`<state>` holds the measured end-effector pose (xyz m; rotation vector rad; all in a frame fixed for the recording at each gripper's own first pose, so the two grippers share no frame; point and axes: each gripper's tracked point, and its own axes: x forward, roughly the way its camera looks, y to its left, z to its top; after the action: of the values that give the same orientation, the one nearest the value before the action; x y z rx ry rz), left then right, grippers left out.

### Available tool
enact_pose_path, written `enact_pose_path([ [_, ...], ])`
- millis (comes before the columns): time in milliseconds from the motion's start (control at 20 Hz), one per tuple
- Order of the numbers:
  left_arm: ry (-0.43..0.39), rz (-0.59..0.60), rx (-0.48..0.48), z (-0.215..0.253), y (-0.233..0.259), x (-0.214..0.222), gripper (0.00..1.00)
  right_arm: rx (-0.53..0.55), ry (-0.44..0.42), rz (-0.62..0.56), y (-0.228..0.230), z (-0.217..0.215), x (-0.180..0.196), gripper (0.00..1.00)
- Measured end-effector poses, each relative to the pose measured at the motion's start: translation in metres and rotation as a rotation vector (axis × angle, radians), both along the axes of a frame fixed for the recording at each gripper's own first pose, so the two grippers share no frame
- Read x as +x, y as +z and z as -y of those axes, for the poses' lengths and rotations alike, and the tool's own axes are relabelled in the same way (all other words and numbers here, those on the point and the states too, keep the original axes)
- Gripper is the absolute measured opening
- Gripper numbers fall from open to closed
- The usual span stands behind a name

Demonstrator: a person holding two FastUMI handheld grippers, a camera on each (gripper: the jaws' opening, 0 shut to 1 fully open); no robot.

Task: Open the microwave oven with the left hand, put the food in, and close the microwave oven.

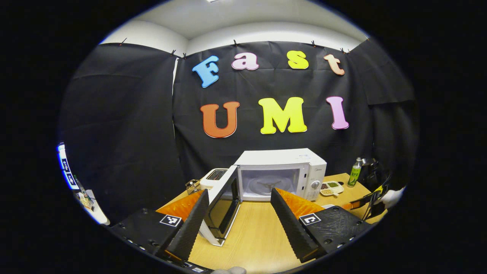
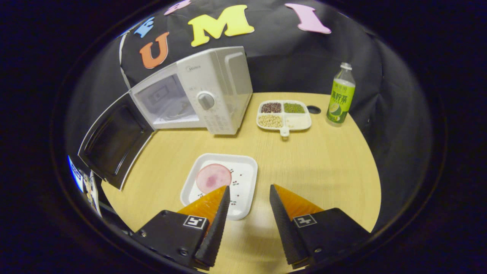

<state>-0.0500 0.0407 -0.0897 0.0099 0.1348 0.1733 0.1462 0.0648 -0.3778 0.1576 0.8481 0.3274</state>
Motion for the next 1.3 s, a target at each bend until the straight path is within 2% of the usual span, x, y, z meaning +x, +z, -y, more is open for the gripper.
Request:
enact_pose_path([
  [50, 0.010, -0.002, 0.005, 0.006, 0.003, 0.003, 1.00, 0.007, 0.013, -0.049, -0.014, -0.003, 0.004, 0.51],
  [100, 0.018, -0.004, 0.007, 0.013, 0.005, 0.005, 1.00, 0.027, 0.031, -0.090, -0.024, -0.007, 0.007, 0.61],
  [150, 0.027, -0.004, 0.010, 0.021, 0.009, 0.005, 0.96, 0.036, 0.045, -0.127, -0.032, -0.011, 0.010, 0.45],
  [200, 0.034, -0.009, 0.014, 0.027, 0.011, 0.005, 1.00, 0.042, 0.053, -0.156, -0.039, -0.012, 0.012, 0.41],
  [250, 0.041, -0.015, 0.019, 0.032, 0.011, 0.007, 0.96, 0.050, 0.057, -0.190, -0.045, -0.014, 0.015, 0.35],
  [300, 0.046, -0.024, 0.024, 0.039, 0.010, 0.006, 1.00, 0.063, 0.049, -0.191, -0.041, -0.013, 0.018, 0.33],
  [350, 0.053, -0.036, 0.029, 0.043, 0.008, 0.003, 0.96, 0.059, 0.046, -0.212, -0.042, -0.013, 0.023, 0.41],
  [400, 0.060, -0.046, 0.032, 0.047, 0.007, 0.000, 0.96, 0.040, 0.047, -0.257, -0.048, -0.012, 0.024, 0.28],
  [450, 0.066, -0.051, 0.033, 0.050, 0.007, -0.002, 0.96, 0.015, 0.040, -0.286, -0.051, -0.009, 0.027, 0.24],
  [500, 0.073, -0.055, 0.036, 0.053, 0.007, -0.004, 0.96, 0.002, 0.040, -0.315, -0.044, -0.006, 0.023, 0.10],
  [550, 0.082, -0.062, 0.038, 0.055, 0.004, -0.005, 0.96, -0.017, 0.053, -0.350, -0.048, -0.010, 0.025, 0.14],
  [600, 0.089, -0.065, 0.037, 0.056, 0.003, -0.007, 0.96, -0.024, 0.059, -0.368, -0.048, -0.011, 0.026, 0.11],
  [650, 0.093, -0.068, 0.032, 0.058, 0.002, -0.007, 0.96, -0.021, 0.056, -0.377, -0.046, -0.011, 0.027, 0.02],
  [700, 0.095, -0.068, 0.030, 0.059, 0.002, -0.008, 0.96, -0.014, 0.062, -0.379, -0.046, -0.011, 0.029, 0.08],
  [800, 0.089, -0.066, 0.031, 0.060, 0.000, -0.005, 0.96, 0.024, 0.054, -0.384, -0.045, -0.011, 0.028, 0.07],
  [850, 0.085, -0.069, 0.029, 0.060, -0.001, -0.003, 0.96, 0.049, 0.043, -0.392, -0.046, -0.011, 0.028, 0.00],
  [900, 0.076, -0.068, 0.025, 0.059, -0.002, -0.001, 0.96, 0.075, 0.038, -0.402, -0.045, -0.011, 0.028, 0.05],
  [1150, 0.032, -0.038, 0.027, 0.046, -0.002, 0.005, 0.96, 0.159, -0.023, -0.465, -0.046, -0.016, 0.021, 0.04],
  [1200, 0.016, -0.036, 0.032, 0.041, -0.001, 0.005, 0.96, 0.183, -0.043, -0.478, -0.046, -0.018, 0.018, 0.00],
  [1300, -0.018, -0.024, 0.048, 0.031, 0.000, 0.005, 0.96, 0.237, -0.091, -0.482, -0.041, -0.024, 0.013, 0.04],
])
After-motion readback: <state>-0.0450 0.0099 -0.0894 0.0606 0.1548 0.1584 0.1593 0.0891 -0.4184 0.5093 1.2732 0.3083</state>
